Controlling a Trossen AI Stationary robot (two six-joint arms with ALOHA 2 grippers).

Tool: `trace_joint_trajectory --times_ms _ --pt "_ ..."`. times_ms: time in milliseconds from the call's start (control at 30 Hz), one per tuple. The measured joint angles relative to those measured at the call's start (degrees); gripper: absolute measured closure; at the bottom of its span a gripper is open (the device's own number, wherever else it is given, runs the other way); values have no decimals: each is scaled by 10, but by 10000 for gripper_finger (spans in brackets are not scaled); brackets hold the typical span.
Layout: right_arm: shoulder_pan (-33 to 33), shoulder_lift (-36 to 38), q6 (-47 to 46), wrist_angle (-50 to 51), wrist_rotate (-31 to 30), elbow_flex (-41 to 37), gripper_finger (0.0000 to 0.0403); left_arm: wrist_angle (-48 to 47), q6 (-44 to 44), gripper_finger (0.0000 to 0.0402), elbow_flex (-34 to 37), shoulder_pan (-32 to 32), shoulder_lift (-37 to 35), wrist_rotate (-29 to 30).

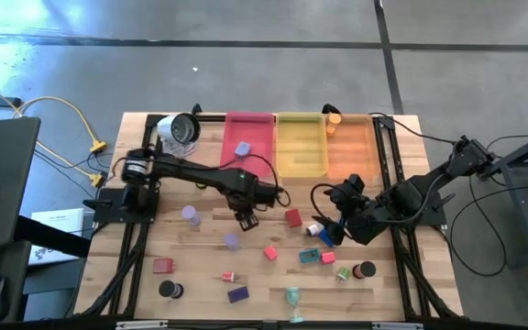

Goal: Pick & Place Office items
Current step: Put the top purple digital clock into the yellow bin

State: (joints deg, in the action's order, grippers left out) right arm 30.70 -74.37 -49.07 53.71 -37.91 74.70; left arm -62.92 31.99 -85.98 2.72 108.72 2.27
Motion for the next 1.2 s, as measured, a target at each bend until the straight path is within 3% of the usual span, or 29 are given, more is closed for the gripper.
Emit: trace_joint_trajectory --times_ms 167,300,433,567,767,933,1200 --pt "-6 0 63 -54 3 0 37 29 46 262 0 4 -113 13" --pt "-18 0 187 -148 -6 0 37 128 56 262 -1 15 -197 48" --pt "-28 0 320 -261 -5 0 37 253 21 262 -2 35 -245 72" --pt "-35 0 390 -337 2 0 37 356 -41 262 -3 64 -255 83" --pt "-46 0 368 -391 10 0 37 446 -144 262 -2 112 -245 111" --pt "-64 0 338 -433 94 0 37 499 -173 262 -2 137 -246 139" --pt "-94 -12 328 -481 188 0 37 499 -185 262 -2 134 -246 142"
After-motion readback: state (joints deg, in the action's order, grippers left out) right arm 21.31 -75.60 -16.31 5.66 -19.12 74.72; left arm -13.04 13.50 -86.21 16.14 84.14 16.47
